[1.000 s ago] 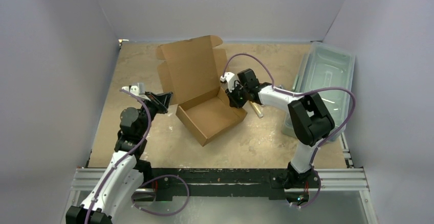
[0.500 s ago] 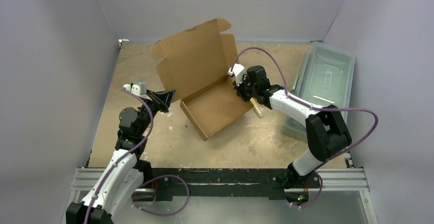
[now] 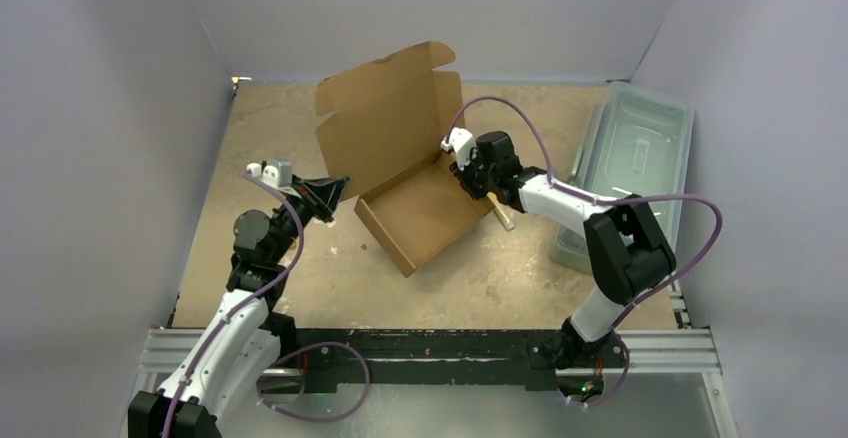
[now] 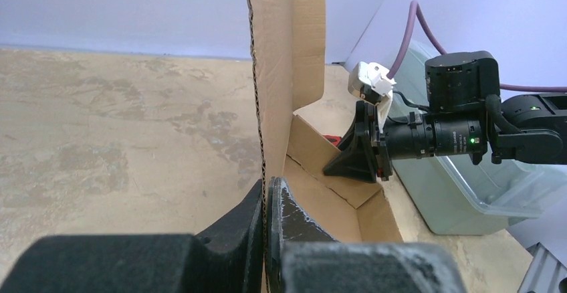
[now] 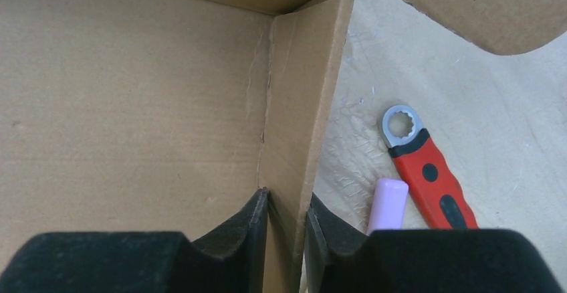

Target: Fold the paper box

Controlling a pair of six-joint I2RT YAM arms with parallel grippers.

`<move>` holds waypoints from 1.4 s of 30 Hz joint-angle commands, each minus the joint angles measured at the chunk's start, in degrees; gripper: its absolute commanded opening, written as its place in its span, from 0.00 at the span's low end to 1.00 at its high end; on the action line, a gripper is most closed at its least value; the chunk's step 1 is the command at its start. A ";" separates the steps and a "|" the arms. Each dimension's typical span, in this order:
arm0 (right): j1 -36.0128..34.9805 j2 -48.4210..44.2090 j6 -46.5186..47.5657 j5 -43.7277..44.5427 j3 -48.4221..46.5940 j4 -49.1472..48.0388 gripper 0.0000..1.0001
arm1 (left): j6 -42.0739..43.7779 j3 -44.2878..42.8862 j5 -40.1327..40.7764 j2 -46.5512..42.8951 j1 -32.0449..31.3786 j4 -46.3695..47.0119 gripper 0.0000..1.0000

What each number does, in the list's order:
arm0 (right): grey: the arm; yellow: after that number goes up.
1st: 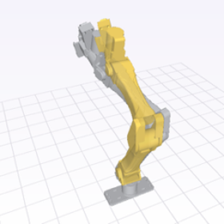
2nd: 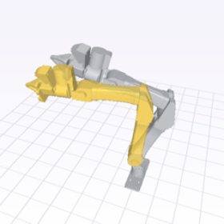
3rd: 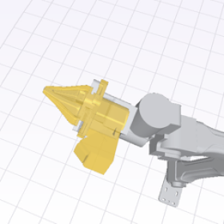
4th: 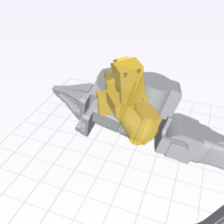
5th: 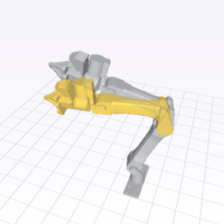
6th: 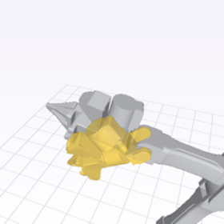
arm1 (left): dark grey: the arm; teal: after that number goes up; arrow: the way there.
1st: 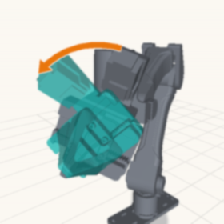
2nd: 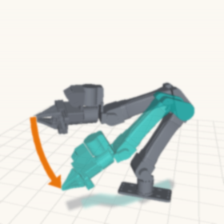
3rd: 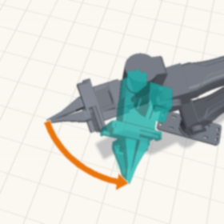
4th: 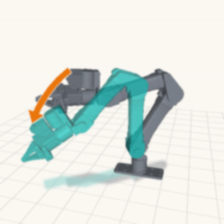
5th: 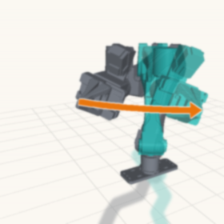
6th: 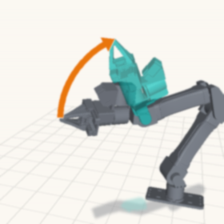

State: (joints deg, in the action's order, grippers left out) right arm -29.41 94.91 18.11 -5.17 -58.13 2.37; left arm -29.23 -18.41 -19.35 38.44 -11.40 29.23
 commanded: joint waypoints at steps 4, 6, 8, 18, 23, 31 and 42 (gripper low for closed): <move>-0.37 1.18 0.35 0.02 -1.13 -0.40 0.38 | 2.30 -0.77 -0.95 0.16 -0.47 3.18 0.00; -0.36 1.51 -0.02 -0.41 -1.20 -0.22 0.42 | 2.64 -0.94 -0.71 0.02 -0.55 2.72 0.00; -0.22 2.11 -0.59 -1.14 -1.55 0.22 0.47 | 2.80 -0.93 -0.69 -0.03 -0.58 2.54 0.00; 0.10 4.93 -0.70 -4.39 -2.83 2.82 0.42 | 5.47 -2.41 -1.64 -0.12 -1.19 0.77 0.00; 0.03 6.77 0.49 -7.42 -4.10 5.17 0.28 | 6.28 -2.84 -2.66 0.04 -1.30 0.71 0.00; -0.03 0.53 0.47 -7.12 -3.56 4.31 0.00 | 5.55 -2.20 -3.19 -1.63 -1.26 2.48 0.00; 0.22 -10.31 -0.96 -3.19 2.48 -4.64 0.00 | 5.24 -2.00 -3.28 -4.17 -1.27 2.13 0.04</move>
State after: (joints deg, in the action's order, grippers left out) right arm -28.49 87.42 17.12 -7.73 -56.58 4.05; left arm -24.23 -18.55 -20.84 35.31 -12.32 30.39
